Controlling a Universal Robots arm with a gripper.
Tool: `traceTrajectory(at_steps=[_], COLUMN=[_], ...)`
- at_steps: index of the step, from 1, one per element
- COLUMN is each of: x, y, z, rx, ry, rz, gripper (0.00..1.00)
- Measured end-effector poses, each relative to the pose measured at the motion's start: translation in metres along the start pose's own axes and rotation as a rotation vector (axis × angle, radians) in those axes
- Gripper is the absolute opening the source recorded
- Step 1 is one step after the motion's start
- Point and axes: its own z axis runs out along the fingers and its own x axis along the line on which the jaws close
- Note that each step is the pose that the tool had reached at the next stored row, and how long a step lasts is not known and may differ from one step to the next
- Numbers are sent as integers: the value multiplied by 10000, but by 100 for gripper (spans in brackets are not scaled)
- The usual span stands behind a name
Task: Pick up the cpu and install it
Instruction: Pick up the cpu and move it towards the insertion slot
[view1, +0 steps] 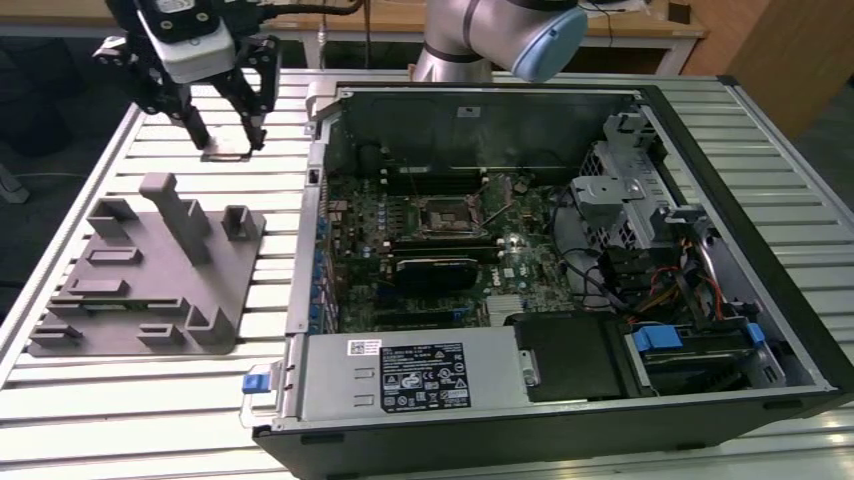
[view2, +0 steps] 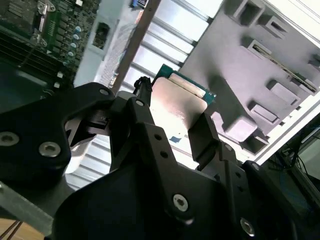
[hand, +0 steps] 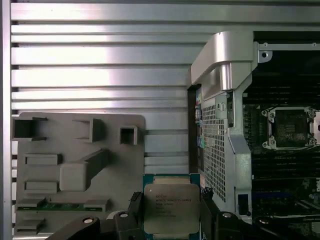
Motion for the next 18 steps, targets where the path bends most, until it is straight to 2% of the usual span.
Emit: traceTrajectory(at_steps=[18], x=[-812], y=[26], z=[33], rx=[3], ry=[40], rz=[0], gripper=[54])
